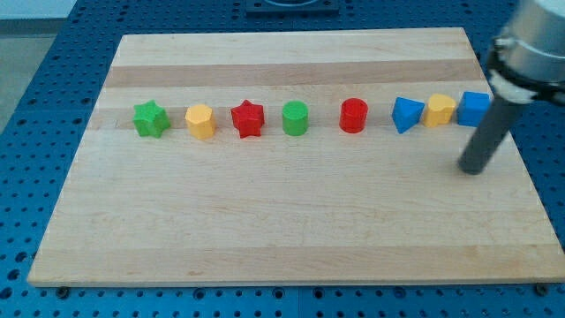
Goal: Push the red circle close to the green circle
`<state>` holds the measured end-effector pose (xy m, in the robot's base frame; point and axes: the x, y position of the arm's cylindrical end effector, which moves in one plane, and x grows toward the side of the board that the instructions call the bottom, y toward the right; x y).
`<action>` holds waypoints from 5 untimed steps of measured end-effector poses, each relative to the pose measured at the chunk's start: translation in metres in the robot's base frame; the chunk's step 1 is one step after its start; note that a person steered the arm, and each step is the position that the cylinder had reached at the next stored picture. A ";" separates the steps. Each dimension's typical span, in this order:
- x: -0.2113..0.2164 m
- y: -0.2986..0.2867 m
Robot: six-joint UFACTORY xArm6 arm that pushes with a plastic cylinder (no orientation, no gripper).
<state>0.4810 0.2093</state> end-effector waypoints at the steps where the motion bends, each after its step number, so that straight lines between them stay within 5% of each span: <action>1: -0.020 -0.043; 3: -0.091 -0.107; 5: -0.106 -0.132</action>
